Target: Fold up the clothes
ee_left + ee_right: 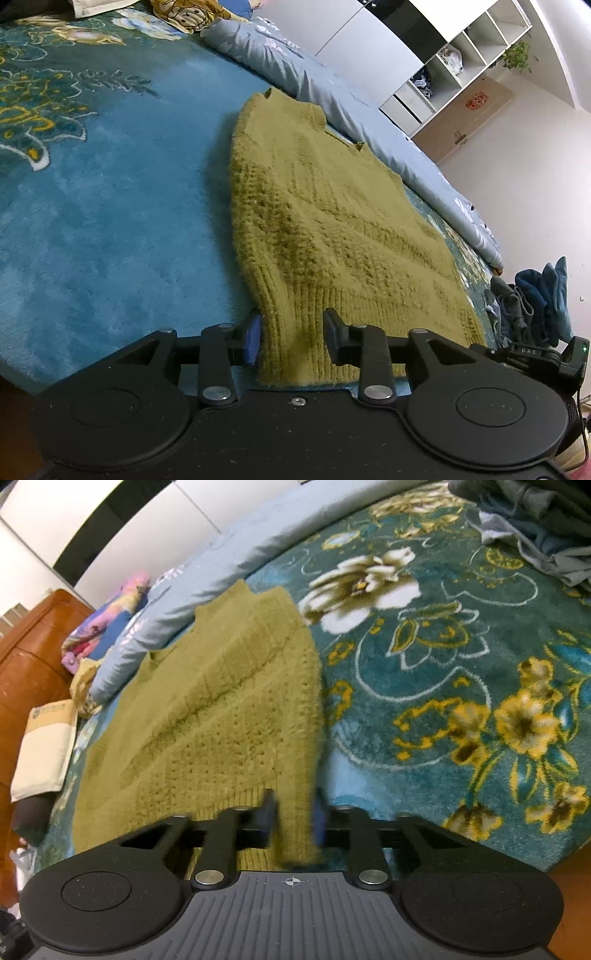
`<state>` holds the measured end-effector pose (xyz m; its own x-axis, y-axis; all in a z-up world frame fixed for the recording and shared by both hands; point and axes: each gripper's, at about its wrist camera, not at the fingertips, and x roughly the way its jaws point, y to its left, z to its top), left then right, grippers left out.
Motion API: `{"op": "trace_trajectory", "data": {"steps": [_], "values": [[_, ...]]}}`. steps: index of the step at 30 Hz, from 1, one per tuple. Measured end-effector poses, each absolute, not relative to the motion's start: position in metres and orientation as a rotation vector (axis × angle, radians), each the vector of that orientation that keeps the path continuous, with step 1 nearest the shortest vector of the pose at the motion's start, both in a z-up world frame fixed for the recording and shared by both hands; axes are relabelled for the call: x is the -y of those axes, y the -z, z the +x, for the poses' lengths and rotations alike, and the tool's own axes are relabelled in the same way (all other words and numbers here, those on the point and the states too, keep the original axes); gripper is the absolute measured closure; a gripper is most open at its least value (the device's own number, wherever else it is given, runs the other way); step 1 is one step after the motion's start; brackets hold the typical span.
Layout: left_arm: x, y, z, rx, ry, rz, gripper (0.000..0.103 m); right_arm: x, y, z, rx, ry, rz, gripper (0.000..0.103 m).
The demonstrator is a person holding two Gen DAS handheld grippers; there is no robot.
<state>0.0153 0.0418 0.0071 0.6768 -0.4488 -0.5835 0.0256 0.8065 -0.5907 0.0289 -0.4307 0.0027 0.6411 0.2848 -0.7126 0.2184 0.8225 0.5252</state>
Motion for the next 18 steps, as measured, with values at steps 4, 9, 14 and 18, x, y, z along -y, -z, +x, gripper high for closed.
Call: {"op": "trace_trajectory", "data": {"steps": [4,9,14,18], "values": [[-0.049,-0.008,0.014,-0.794,0.246,-0.567,0.093,0.433,-0.001,0.027,-0.879,-0.014,0.621,0.093],[-0.065,-0.023,0.018,-0.774,0.225,-0.522,0.064,0.442,-0.011,0.03,-0.851,0.018,0.597,0.081],[-0.083,-0.046,0.043,-0.693,0.187,-0.446,0.051,0.451,-0.03,0.042,-0.813,0.053,0.519,0.07],[-0.082,-0.061,0.089,-0.66,0.178,-0.416,0.037,0.448,-0.037,0.074,-0.828,0.027,0.45,0.063]]}}
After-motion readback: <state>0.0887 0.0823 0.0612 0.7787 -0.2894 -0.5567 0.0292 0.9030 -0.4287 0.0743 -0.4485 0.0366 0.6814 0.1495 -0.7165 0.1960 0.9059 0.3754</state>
